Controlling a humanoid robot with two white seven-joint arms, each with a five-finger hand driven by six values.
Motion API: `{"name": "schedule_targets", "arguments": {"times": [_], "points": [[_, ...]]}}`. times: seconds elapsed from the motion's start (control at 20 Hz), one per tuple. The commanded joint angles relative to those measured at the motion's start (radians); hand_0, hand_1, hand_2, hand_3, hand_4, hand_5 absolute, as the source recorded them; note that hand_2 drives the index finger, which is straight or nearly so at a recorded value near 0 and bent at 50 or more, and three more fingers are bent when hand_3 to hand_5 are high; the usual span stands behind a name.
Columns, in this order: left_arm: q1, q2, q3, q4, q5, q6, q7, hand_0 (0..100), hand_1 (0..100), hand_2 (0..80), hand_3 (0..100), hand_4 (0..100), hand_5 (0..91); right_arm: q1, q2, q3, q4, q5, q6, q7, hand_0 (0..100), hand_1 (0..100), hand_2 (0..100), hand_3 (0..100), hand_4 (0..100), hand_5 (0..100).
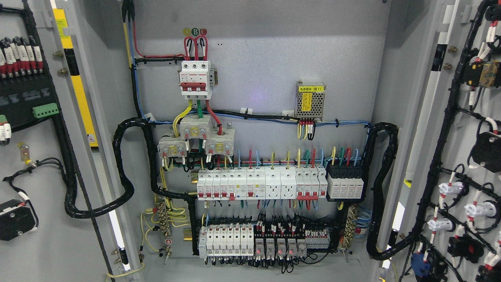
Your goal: Open door with both hands
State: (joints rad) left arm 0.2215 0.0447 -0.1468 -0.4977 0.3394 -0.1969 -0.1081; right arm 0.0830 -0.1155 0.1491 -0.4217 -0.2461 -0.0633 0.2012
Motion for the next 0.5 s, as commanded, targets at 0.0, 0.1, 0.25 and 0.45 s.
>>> {"name": "schedule_targets", "arguments": {"times": [0.0,0.1,0.25,0.45], "points": [[-0.016,-0.042,-0.013,0.286,0.0,0.019,0.015,12,56,0.0,0,0,0.0,-0.008,0.013,0.004,0.21,0.1,0.109,-0.019,0,50,4,0,0,0],[-0.016,-0.042,-0.007,0.289,-0.002,0.017,0.015,12,56,0.0,0,0,0.0,-0.008,0.016,0.0,0.218,0.1,0.146,-0.019,0,50,4,0,0,0],[-0.019,-0.035,-0.008,0.298,-0.008,0.017,0.013,12,56,0.0,0,0,0.0,-0.009,0.017,-0.003,0.25,0.1,0.161,-0.02,0,50,4,0,0,0],[-0.027,-0.032,-0.007,0.3,-0.005,0.02,0.015,12,56,0.0,0,0,0.0,-0.014,0.019,-0.002,0.261,0.1,0.226,-0.025,0,50,4,0,0,0]]}}
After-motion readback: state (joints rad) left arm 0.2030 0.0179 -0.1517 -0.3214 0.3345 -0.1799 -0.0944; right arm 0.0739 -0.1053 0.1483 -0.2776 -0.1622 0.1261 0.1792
